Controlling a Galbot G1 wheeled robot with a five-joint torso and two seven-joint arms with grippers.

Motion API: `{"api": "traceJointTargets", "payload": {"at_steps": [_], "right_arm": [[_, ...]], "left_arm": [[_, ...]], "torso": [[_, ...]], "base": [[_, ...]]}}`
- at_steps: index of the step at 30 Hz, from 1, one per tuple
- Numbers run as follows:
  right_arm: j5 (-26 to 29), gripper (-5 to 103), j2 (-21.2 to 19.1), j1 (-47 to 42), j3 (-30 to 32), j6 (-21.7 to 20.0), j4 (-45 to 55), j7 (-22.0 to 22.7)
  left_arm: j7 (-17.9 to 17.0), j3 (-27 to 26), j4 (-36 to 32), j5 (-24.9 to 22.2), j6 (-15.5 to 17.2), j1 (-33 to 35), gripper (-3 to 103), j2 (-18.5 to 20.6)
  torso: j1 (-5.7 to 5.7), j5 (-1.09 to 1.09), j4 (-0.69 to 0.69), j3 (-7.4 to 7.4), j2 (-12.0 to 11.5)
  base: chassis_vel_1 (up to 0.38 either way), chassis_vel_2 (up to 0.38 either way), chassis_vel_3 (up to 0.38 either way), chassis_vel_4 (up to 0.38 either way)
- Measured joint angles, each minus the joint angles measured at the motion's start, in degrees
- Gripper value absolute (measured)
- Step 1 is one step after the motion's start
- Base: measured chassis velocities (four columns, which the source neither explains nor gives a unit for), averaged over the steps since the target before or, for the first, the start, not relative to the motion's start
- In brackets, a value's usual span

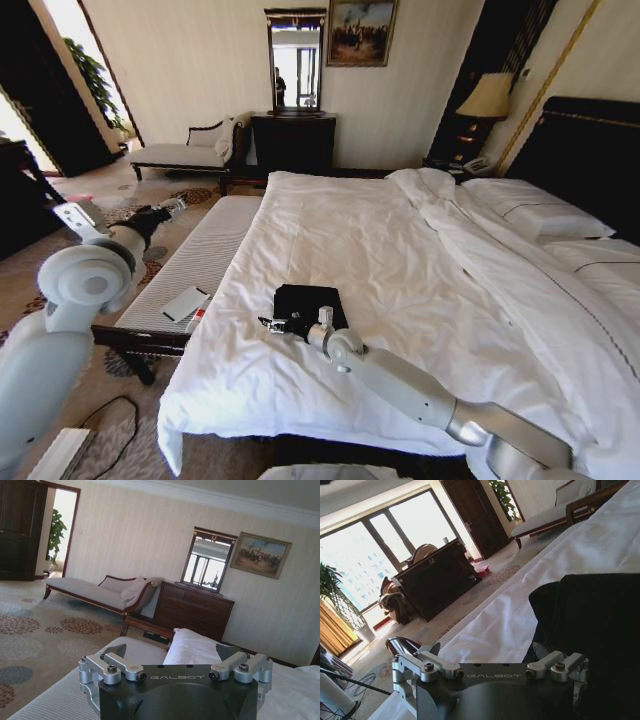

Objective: Fold the clothes on the bed.

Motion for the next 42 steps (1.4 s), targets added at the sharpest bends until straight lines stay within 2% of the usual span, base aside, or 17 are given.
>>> {"api": "traceJointTargets", "payload": {"at_steps": [3,8,9,11,13,14,16,18,19,21,22,23,27,30,33,36,42], "right_arm": [[0.78,100,-2.88,0.20,1.81,2.68,3.40,-2.14],[4.55,100,-7.12,0.94,7.74,7.11,6.26,-6.38],[5.03,100,-9.25,0.92,11.69,9.29,6.19,-6.76],[3.65,100,-11.54,-0.03,16.52,11.13,5.28,-4.70],[2.87,100,-12.39,-0.48,17.97,11.66,5.04,-3.51],[0.32,100,-14.87,-2.54,22.55,13.03,4.61,-0.08],[-3.57,100,-17.42,-7.29,29.90,13.77,5.30,3.92],[-4.12,100,-17.76,-8.20,31.14,13.90,5.53,4.37],[-7.26,100,-19.21,-15.49,40.47,14.57,8.35,6.34],[-9.13,100,-19.45,-22.49,49.62,14.89,11.74,8.16],[-10.33,100,-18.88,-28.28,56.83,14.92,14.66,9.15],[-10.33,100,-18.88,-28.28,56.83,14.92,14.66,9.15],[-18.04,100,-12.89,-47.09,76.81,14.66,23.32,10.38],[-20.03,100,-8.95,-54.20,83.29,12.85,28.43,10.29],[-22.01,100,-4.60,-59.40,86.49,11.61,32.70,10.04],[-27.30,100,3.13,-63.41,87.21,11.13,36.95,8.75],[-33.17,100,10.06,-65.43,86.45,10.83,38.88,7.13]], "left_arm": [[0.37,0.55,0.41,0.29,-0.26,0.79,100,-0.33],[4.38,1.18,0.02,0.19,-2.40,2.43,100,-0.53],[7.50,1.42,-0.61,0.49,-4.08,3.64,100,-0.52],[11.37,1.76,-1.60,3.05,-6.16,6.12,100,-0.47],[12.41,1.93,-1.79,4.64,-6.78,7.05,100,-0.47],[15.11,2.24,-1.97,10.73,-8.82,9.83,100,-0.76],[16.95,2.24,-2.58,17.79,-10.87,13.63,100,-1.88],[17.00,2.21,-2.73,18.24,-10.96,14.02,100,-2.05],[16.86,1.58,-4.51,21.07,-11.40,17.53,100,-4.28],[16.11,0.79,-6.18,23.18,-11.83,20.23,100,-6.74],[15.56,0.31,-7.12,24.76,-12.33,21.78,100,-8.44],[15.56,0.31,-7.12,24.76,-12.33,21.78,100,-8.44],[15.39,-1.64,-11.46,29.46,-12.95,27.66,100,-13.95],[16.08,-2.29,-13.46,32.20,-13.08,30.42,100,-16.01],[17.08,-2.27,-15.07,36.49,-13.32,33.24,100,-17.98],[17.84,-0.84,-17.26,43.25,-13.75,37.55,100,-20.28],[18.85,0.19,-18.31,50.71,-15.08,42.03,100,-22.93]], "torso": [[0.00,0.00,0.00,0.00,0.00],[0.00,0.01,0.01,0.00,0.00],[0.00,0.02,0.01,0.00,0.01],[0.00,0.03,0.00,0.00,0.00],[0.00,0.04,0.01,0.00,0.00],[0.00,0.04,0.01,0.00,0.00],[0.01,0.04,0.00,0.00,0.00],[0.01,0.04,0.00,0.00,0.00],[0.00,0.02,0.00,0.00,0.00],[0.00,0.05,0.00,-0.01,0.00],[0.00,-0.02,0.00,-0.02,0.01],[0.00,-0.02,0.00,-0.02,0.01],[-0.01,-0.01,-0.02,-0.02,0.01],[-0.01,0.03,-0.01,-0.02,0.02],[-0.02,0.00,-0.01,-0.02,0.02],[-0.01,0.00,0.01,-0.01,0.02],[-0.01,0.01,0.01,-0.01,0.01]], "base": [[0.000,0.000,0.000,0.000],[0.000,0.000,0.000,0.000],[0.000,0.000,0.000,0.000],[0.000,0.000,0.000,0.000],[0.000,0.000,0.000,0.000],[0.000,0.000,0.000,0.000],[0.000,0.000,0.000,0.000],[0.000,0.000,0.000,0.000],[0.000,0.000,0.000,0.000],[0.000,0.000,0.000,0.000],[0.000,0.000,0.000,0.000],[0.000,0.000,0.000,0.000],[0.000,0.000,0.000,0.000],[0.000,0.000,0.000,0.000],[0.000,0.000,0.000,0.000],[0.000,0.000,0.000,0.000],[0.000,0.000,0.000,0.000]]}}
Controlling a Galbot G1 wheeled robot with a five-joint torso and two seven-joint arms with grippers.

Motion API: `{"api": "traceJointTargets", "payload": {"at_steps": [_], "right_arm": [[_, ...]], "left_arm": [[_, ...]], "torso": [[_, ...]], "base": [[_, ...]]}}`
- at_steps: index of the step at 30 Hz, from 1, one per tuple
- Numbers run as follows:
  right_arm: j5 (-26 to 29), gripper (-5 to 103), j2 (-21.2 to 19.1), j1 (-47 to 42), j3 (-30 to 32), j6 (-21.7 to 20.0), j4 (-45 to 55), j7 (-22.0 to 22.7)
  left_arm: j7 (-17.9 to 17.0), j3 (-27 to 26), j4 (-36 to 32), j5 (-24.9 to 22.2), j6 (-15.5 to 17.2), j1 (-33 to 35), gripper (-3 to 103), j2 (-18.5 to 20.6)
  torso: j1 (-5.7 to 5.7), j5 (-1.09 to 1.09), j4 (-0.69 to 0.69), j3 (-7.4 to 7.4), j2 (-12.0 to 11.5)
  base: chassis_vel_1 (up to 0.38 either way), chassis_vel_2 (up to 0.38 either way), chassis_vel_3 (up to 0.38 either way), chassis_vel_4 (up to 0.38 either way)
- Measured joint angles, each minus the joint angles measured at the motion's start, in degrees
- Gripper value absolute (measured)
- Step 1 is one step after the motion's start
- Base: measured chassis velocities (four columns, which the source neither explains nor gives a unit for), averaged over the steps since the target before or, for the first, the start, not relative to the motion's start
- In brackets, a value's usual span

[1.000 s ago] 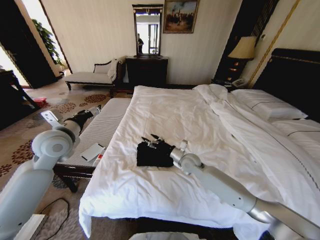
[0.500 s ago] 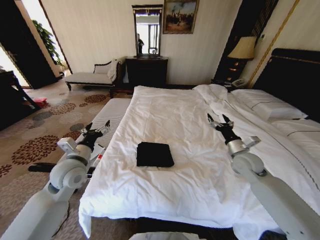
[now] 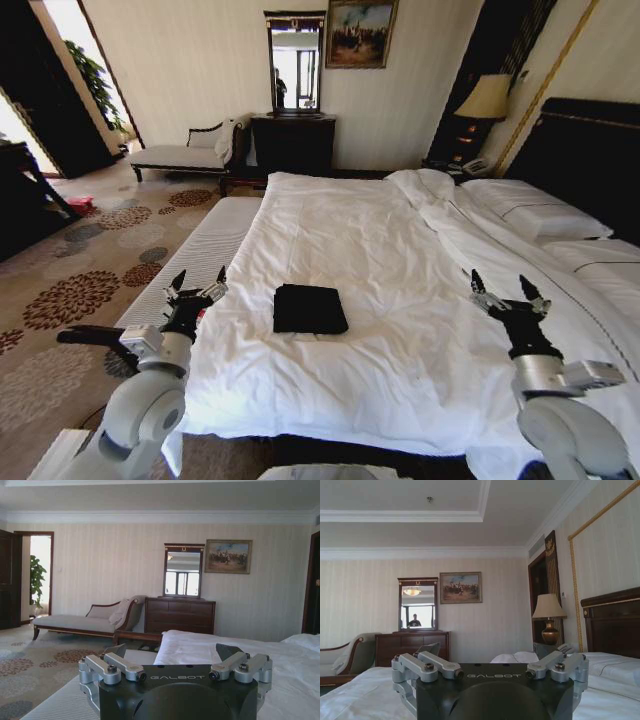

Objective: Fold the clothes on the bed.

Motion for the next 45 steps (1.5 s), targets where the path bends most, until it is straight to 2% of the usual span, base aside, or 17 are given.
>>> {"api": "traceJointTargets", "payload": {"at_steps": [4,8,20,45], "right_arm": [[-2.52,100,3.39,-1.09,-0.29,0.25,0.94,-0.72],[-4.42,100,4.17,-1.32,-0.40,0.92,1.05,-1.29],[-5.05,100,3.21,-1.71,0.36,0.91,1.45,-1.69],[-4.86,100,3.03,-1.58,0.25,0.77,1.38,-1.74]], "left_arm": [[0.81,0.35,-0.57,2.44,-0.92,2.47,100,-1.94],[1.20,0.43,-0.32,2.25,-1.14,2.53,100,-2.65],[2.15,0.10,1.01,2.73,-1.69,2.63,100,-5.58],[2.14,0.07,1.07,2.43,-1.57,2.50,100,-5.47]], "torso": [[0.01,-0.01,0.01,0.01,-0.01],[0.01,0.00,-0.01,0.01,-0.01],[0.02,0.00,0.00,0.01,-0.01],[0.02,0.00,0.00,0.01,-0.01]], "base": [[0.000,0.000,0.000,0.000],[0.000,0.000,0.000,0.000],[0.000,0.000,0.000,0.000],[0.000,0.000,0.000,0.000]]}}
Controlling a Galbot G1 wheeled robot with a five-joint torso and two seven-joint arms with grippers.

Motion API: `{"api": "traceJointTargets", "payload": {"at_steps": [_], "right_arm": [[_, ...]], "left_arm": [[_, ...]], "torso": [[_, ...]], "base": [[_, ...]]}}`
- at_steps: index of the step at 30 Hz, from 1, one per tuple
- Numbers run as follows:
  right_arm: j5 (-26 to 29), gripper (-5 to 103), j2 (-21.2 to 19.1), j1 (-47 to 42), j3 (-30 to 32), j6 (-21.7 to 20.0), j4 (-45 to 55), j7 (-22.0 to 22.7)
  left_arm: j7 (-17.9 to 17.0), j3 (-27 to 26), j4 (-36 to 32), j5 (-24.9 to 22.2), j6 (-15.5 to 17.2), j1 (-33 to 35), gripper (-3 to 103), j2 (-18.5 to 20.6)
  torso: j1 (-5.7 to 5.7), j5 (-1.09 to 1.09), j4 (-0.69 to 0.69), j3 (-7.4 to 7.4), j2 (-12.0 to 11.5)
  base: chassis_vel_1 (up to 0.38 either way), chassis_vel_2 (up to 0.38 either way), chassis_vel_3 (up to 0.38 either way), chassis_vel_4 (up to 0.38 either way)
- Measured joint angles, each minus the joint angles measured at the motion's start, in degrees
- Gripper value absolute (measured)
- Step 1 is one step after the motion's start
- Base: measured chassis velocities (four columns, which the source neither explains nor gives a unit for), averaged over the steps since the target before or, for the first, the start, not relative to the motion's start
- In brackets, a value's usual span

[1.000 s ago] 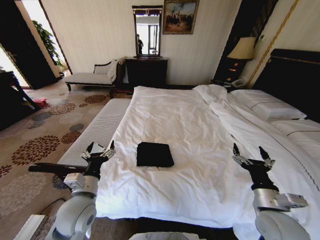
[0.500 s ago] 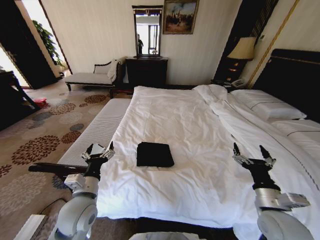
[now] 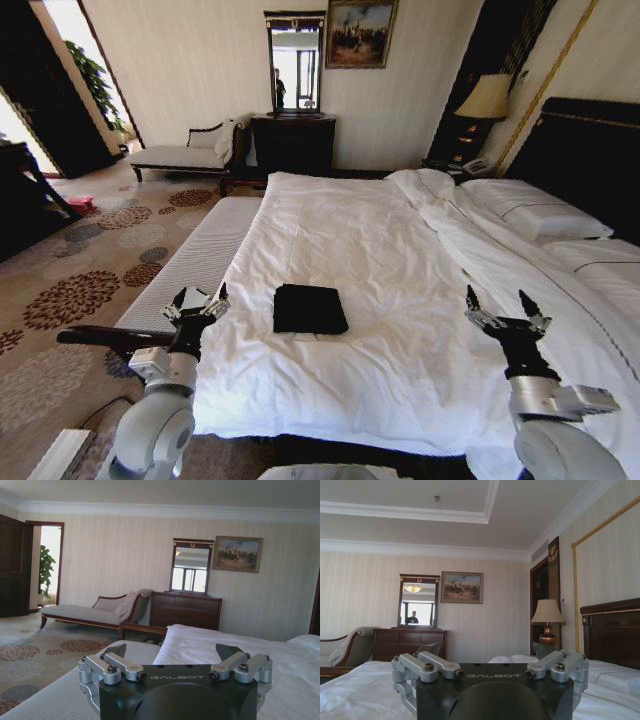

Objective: Fold the clothes on the bed.

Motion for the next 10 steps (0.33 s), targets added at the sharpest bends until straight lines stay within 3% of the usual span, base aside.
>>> {"api": "traceJointTargets", "payload": {"at_steps": [6,10], "right_arm": [[0.03,100,-0.02,0.01,-0.02,0.00,-0.02,0.00],[0.05,100,-0.02,0.01,-0.04,-0.01,-0.04,0.00]], "left_arm": [[-0.01,0.00,0.00,-0.02,0.03,-0.02,100,0.02],[-0.02,-0.01,0.01,-0.04,0.05,-0.02,100,0.04]], "torso": [[0.00,-0.01,0.00,0.00,0.00],[0.00,-0.01,0.00,0.00,0.00]], "base": [[0.000,0.000,0.000,0.000],[-0.036,-0.111,0.042,0.099]]}}
